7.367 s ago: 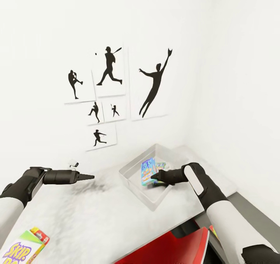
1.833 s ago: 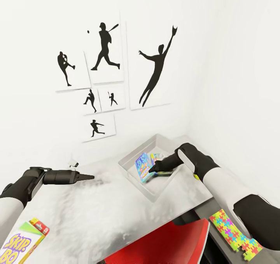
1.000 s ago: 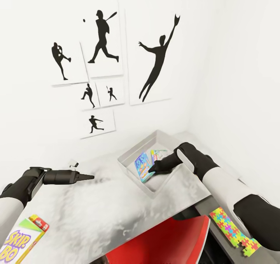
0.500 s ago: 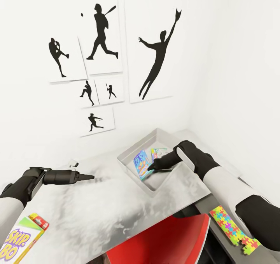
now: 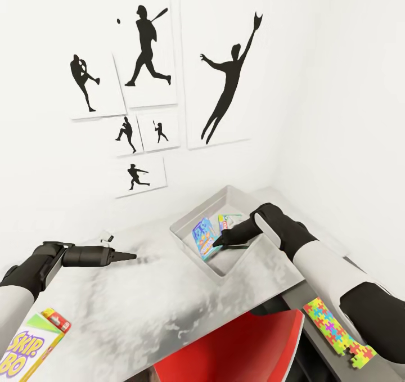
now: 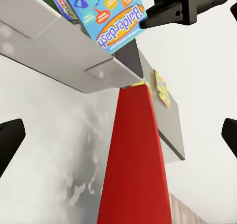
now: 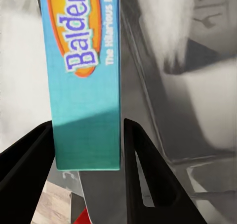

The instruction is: Put all the toys in the child's room - the three board games (two on the bed and one on the table), the two jigsaw puzzles on the table, and the tennis ball on the table - inside the toy box on the table in the child's room.

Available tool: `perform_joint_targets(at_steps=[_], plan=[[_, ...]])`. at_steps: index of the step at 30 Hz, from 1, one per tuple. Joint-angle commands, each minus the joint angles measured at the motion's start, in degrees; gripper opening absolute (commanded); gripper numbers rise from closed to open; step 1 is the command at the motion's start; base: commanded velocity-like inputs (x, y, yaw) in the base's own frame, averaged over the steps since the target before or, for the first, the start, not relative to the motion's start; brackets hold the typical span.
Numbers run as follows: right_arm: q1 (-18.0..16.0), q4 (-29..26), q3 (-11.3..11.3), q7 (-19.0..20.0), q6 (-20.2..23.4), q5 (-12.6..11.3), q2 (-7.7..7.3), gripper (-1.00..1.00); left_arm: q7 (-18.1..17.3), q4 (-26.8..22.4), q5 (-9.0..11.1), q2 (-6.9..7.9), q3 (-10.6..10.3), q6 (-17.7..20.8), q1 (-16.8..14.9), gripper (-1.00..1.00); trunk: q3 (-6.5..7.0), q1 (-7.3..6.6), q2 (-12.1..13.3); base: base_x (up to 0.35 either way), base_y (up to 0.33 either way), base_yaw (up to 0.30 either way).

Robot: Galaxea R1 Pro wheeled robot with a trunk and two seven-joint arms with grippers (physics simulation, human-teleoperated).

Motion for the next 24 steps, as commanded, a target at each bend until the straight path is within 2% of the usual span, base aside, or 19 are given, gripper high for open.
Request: perform_joint_targets(at_steps=[1,9,15,24], plan=[[-0.07,-0.04,0.22,0.56,0.05,0.23,-0.02,-1.00,-0.03,0.01,0.54,0.10,-0.46,0.61,-0.06,1.00,-0.12,0.04,-0.12,0.000,0.000,0.000],[-0.07,-0.13,0.27,0.49,0.05,0.29,0.06,-1.00,-0.03,0.01,0.54,0.10,-0.46,0.61,-0.06,1.00,-0.12,0.04,-0.12,0.000,0.000,0.000],[-0.07,-0.09,0.09,0.55,0.05,4.63,0.15,-1.00,-0.03,0.01,0.54,0.10,-0.46,0.61,-0.06,1.00,-0.12,0.04,-0.12,0.000,0.000,0.000],[-0.07,-0.13,-0.04,0.60,0.05,5.39,0.27,-1.00,-0.03,0.01,0.54,0.10,-0.46,0.61,-0.06,1.00,-0.12,0.04,-0.12,0.000,0.000,0.000]])
